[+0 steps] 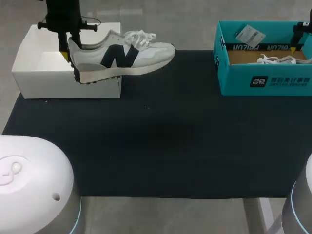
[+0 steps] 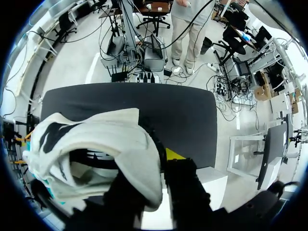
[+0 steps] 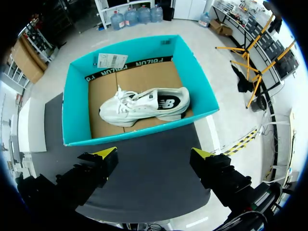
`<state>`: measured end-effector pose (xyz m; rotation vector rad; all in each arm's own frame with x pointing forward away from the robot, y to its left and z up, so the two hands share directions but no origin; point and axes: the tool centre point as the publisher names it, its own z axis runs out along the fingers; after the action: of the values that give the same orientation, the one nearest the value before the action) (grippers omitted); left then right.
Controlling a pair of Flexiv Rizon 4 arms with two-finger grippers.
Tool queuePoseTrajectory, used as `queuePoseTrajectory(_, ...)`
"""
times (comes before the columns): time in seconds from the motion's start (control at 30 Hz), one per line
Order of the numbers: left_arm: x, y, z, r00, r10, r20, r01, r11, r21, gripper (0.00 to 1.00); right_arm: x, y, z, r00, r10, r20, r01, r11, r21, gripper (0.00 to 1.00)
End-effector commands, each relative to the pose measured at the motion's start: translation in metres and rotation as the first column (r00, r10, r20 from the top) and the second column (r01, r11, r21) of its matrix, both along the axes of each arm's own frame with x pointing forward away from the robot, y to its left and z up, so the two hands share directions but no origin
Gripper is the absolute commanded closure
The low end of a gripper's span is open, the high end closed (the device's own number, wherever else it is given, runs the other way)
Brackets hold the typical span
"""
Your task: Take the shoe out of the shoebox, open the shoe tongue, remove and reinsert the insole, then place the shoe into the shoebox
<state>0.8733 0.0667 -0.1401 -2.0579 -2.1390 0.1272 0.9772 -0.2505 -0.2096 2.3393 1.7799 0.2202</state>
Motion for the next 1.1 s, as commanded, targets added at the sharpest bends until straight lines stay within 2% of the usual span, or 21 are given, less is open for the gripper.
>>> queuePoseTrajectory(0.03,-0.013,-0.012,0.0,0.798,-0.052,0.6,0.029,0.998,0.048,1.0,0.0,0.0,0.0,1.0,0.0,0.0,0.0,1.0,0.001,0.0)
queuePoseTrajectory(0.43,-0.029,-0.057,0.005,0.818,-0.097,0.567,0.099,0.995,0.028,1.0,0.0,0.0,0.0,1.0,0.0,0.0,0.0,1.0,0.001,0.0)
queuePoseTrajectory(0.7,-0.038,-0.091,-0.007,0.848,-0.169,0.503,0.172,0.984,0.039,1.0,0.0,0.0,0.0,1.0,0.0,0.0,0.0,1.0,0.001,0.0)
queuePoseTrajectory(0.93,-0.047,-0.106,-0.017,0.864,-0.201,0.462,0.213,0.977,0.026,1.0,0.0,0.0,0.0,1.0,0.0,0.0,0.0,1.0,0.001,0.0)
queuePoseTrajectory(1.1,-0.051,-0.107,-0.027,0.89,-0.207,0.406,0.247,0.968,-0.05,1.0,0.0,0.0,0.0,1.0,0.0,0.0,0.0,1.0,0.001,0.0)
